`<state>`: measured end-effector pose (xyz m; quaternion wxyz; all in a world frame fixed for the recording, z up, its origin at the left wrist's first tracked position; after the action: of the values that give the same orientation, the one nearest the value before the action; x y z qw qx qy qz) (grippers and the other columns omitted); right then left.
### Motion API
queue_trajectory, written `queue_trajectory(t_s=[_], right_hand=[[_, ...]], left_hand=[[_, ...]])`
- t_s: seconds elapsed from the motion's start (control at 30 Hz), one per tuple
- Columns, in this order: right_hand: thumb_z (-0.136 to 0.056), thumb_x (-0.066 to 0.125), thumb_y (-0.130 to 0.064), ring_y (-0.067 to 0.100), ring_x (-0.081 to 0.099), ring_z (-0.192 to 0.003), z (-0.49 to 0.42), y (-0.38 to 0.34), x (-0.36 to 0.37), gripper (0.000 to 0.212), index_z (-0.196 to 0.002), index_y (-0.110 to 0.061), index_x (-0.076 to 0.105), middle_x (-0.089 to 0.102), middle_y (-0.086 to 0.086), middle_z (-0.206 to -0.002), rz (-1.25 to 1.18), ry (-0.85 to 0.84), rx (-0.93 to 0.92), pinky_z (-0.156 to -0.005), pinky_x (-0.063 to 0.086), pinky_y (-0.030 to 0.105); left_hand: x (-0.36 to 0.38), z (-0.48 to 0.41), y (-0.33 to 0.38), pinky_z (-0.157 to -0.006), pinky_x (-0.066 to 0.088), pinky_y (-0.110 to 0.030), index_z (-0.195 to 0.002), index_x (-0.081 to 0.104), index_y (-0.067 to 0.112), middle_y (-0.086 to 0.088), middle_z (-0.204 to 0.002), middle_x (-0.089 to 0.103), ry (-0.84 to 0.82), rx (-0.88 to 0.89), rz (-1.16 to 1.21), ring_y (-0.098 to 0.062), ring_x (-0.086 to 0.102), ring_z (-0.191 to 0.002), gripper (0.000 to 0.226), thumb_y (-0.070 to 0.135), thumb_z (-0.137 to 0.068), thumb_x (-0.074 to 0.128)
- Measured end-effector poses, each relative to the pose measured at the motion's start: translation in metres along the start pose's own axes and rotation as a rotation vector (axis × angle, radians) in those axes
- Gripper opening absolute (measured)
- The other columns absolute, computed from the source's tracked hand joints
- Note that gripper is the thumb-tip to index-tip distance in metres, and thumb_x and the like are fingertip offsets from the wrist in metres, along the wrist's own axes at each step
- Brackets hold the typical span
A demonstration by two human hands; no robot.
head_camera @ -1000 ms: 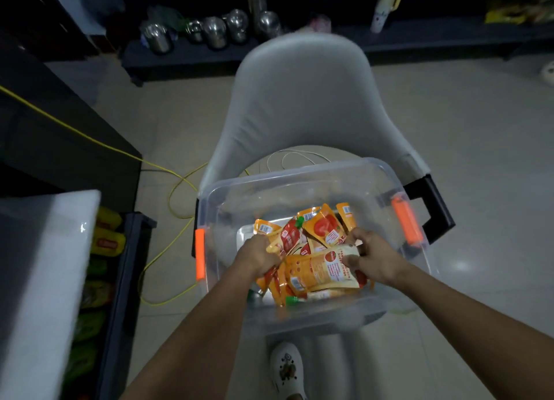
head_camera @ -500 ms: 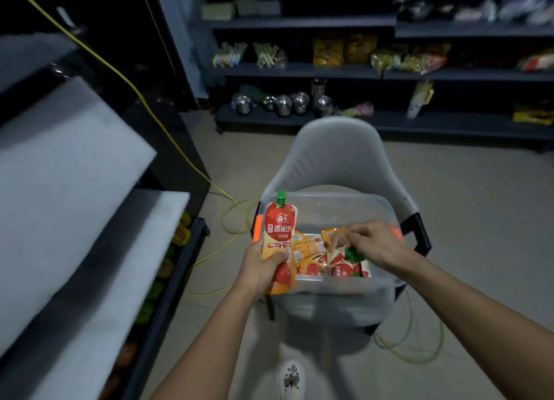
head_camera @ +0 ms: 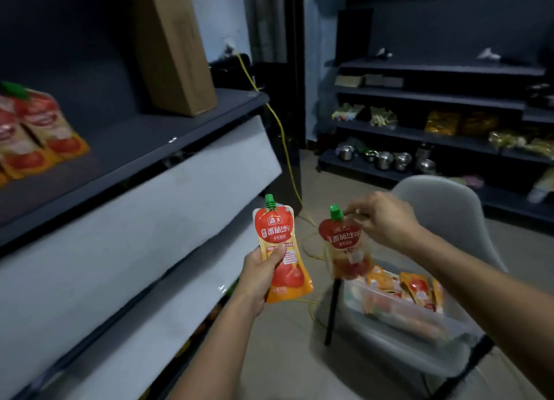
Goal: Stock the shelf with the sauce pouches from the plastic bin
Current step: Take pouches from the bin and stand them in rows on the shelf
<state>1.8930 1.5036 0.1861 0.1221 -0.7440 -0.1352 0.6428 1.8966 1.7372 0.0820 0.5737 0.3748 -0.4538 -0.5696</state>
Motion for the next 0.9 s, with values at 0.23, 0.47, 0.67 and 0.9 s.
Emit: queue_trajectory(t_s=[0.23, 0.47, 0.67, 0.9], right_hand=[[-0.085, 0.069, -0.018, 0.002, 0.057, -0.071, -0.032, -0.109, 0.003, 0.024, -0.069, -0.034, 0.06, 0.059, -0.009, -0.08, -0.452, -0.064, -0.316, -0.065, 0.043, 0.022], [-0.087, 0.066, -0.01, 0.013, 0.062, -0.063, -0.076, -0.23, 0.022, 0.01, -0.078, -0.013, 0.069, 0.067, 0.009, -0.071, -0.747, -0.093, -0.462, -0.058, 0.052, 0.029], [-0.086, 0.067, -0.012, -0.003, 0.058, -0.055, -0.126, -0.345, 0.04, 0.007, -0.081, -0.016, 0.07, 0.067, -0.004, -0.07, -0.845, -0.088, -0.578, -0.05, 0.046, 0.014], [-0.088, 0.065, -0.014, -0.003, 0.062, -0.058, -0.192, -0.511, 0.068, 0.007, -0.088, -0.008, 0.069, 0.069, -0.002, -0.078, -0.889, -0.095, -0.705, -0.048, 0.049, 0.014]], left_hand=[[-0.098, 0.04, 0.046, -0.078, 0.058, -0.037, -0.109, 0.066, 0.019, -0.003, -0.099, 0.077, 0.166, 0.136, 0.042, -0.023, 0.074, -0.088, 0.019, 0.024, -0.09, 0.067], [-0.206, 0.055, 0.086, -0.089, 0.056, -0.044, -0.112, 0.066, 0.018, -0.002, -0.102, 0.076, 0.335, 0.225, 0.028, -0.023, 0.073, -0.094, 0.023, 0.023, -0.089, 0.069], [-0.304, 0.052, 0.133, -0.079, 0.058, -0.033, -0.108, 0.065, 0.017, -0.002, -0.1, 0.076, 0.45, 0.333, 0.044, -0.019, 0.073, -0.092, 0.021, 0.014, -0.088, 0.069], [-0.468, 0.031, 0.202, -0.08, 0.058, -0.035, -0.102, 0.068, 0.015, -0.006, -0.099, 0.076, 0.658, 0.53, 0.012, -0.02, 0.073, -0.091, 0.018, 0.01, -0.086, 0.071]])
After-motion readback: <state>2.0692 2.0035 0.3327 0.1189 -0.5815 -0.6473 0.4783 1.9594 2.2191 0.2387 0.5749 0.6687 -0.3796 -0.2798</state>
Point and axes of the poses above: each hand's wrist, its own z-axis away from the middle knuckle, its own x-axis out of the palm, y = z × x, the point moved 2 cm from there along -z, towards the middle knuckle
